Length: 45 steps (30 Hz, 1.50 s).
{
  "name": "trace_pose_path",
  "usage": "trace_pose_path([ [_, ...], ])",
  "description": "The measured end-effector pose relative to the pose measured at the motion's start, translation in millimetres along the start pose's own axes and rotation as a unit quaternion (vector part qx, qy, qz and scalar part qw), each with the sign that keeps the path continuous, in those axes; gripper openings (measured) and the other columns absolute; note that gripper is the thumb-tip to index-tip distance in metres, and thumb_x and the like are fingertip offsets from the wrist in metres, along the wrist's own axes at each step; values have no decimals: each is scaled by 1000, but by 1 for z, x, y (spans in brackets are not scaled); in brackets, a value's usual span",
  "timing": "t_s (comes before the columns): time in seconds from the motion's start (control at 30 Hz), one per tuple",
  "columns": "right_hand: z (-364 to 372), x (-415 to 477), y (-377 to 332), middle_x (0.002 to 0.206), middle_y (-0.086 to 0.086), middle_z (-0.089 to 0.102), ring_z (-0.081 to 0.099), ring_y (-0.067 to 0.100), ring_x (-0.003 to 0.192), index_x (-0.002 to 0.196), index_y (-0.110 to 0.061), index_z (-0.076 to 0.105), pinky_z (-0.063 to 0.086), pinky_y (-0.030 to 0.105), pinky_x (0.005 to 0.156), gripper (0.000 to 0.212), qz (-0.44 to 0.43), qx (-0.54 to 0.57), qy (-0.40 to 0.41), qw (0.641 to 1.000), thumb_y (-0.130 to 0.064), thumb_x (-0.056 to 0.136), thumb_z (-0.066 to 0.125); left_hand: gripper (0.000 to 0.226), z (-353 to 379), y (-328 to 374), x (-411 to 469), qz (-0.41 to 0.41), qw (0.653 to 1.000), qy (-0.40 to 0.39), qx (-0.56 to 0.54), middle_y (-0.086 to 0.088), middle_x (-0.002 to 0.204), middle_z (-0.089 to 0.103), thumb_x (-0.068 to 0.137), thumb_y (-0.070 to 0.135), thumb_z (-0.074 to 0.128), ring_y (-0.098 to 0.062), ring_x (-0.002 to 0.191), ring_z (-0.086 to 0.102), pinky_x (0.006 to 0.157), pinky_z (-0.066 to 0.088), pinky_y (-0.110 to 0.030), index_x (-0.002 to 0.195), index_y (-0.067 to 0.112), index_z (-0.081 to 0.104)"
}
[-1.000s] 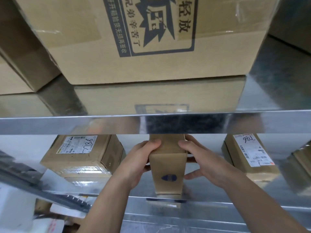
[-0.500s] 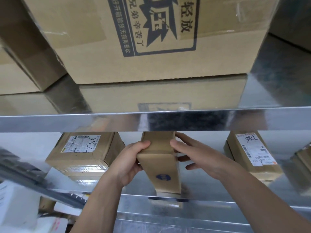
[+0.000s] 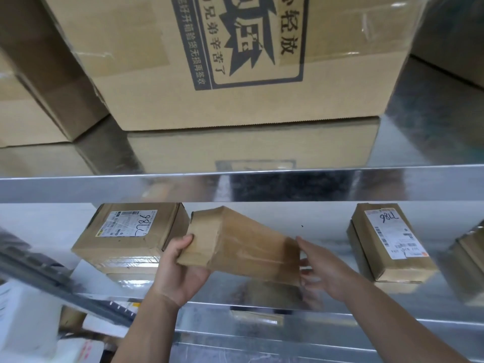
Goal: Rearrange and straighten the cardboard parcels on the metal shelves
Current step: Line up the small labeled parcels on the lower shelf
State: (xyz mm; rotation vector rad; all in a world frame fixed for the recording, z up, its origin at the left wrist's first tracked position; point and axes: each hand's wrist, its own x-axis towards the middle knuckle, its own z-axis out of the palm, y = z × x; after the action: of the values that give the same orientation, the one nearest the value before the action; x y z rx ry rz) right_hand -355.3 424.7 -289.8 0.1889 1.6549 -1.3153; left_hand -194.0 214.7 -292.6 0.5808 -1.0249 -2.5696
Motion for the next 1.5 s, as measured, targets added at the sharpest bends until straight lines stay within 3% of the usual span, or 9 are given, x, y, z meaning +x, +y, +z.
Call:
trace_pose_path([
  [0.1,-3,0,5,107,10,60,62,29,89,116,-12,55,53,42,64,40,16,76,-19,997,-50,103,51,79,-15,-7,1,-27,1000,-3,8,-16,101,75,31,31,98,-31,88,72,78,61,-38,104,6,80],
  [0.27,-11,7,7,104,13,62,65,30,83,112,-12,62,59,49,79,20,-29,94,17,995,-29,102,59,71,-33,-13,7,-40,998,39,24,-13,87,76,23,27,102,-26,76,74,72,60,-34,88,7,81],
  [0.4,-16,14,8,113,16,63,68,29,83,116,-10,60,60,39,60,18,-59,118,20,991,-22,103,57,79,-33,-17,9,-45,998,41,22,-16,102,75,38,29,102,-29,87,74,77,61,-40,110,9,77],
  [0.57,-21,23,12,111,15,71,65,24,87,112,-11,61,58,40,72,15,-83,152,17,985,-8,102,51,45,-30,-21,15,-17,991,100,83,-14,118,73,87,25,59,-27,101,71,81,59,-41,130,14,63],
  [0.8,-29,30,12,92,1,80,75,8,77,116,-15,68,52,29,68,40,-146,69,14,987,9,96,41,13,-38,-31,27,24,937,207,280,-13,91,70,102,7,54,-24,80,64,68,51,-30,106,2,65],
  [1.03,-29,35,11,100,-4,80,71,14,102,118,-18,70,53,31,88,28,-164,54,31,984,-7,105,48,38,-20,-36,38,-43,921,245,298,-3,95,79,108,34,44,-18,92,71,74,51,-30,106,12,74],
  [1.13,-25,33,12,87,-15,79,63,12,108,106,-23,70,38,37,106,24,-161,64,18,985,-18,108,46,50,-19,-43,45,-63,909,251,327,2,101,79,103,55,44,-16,99,72,96,52,-37,110,16,75],
  [1.23,-22,39,16,119,-9,75,52,19,134,124,-23,68,28,48,122,30,-156,61,26,985,-35,109,45,75,-29,-53,52,-58,904,243,346,10,115,75,80,84,45,-15,115,67,113,42,-44,120,27,73],
  [1.5,-29,62,28,136,-8,66,52,32,135,134,-32,63,32,57,119,48,-147,29,64,987,-61,101,43,87,-25,-50,50,-74,898,216,377,11,112,76,65,90,37,-16,115,66,113,42,-44,115,29,74],
])
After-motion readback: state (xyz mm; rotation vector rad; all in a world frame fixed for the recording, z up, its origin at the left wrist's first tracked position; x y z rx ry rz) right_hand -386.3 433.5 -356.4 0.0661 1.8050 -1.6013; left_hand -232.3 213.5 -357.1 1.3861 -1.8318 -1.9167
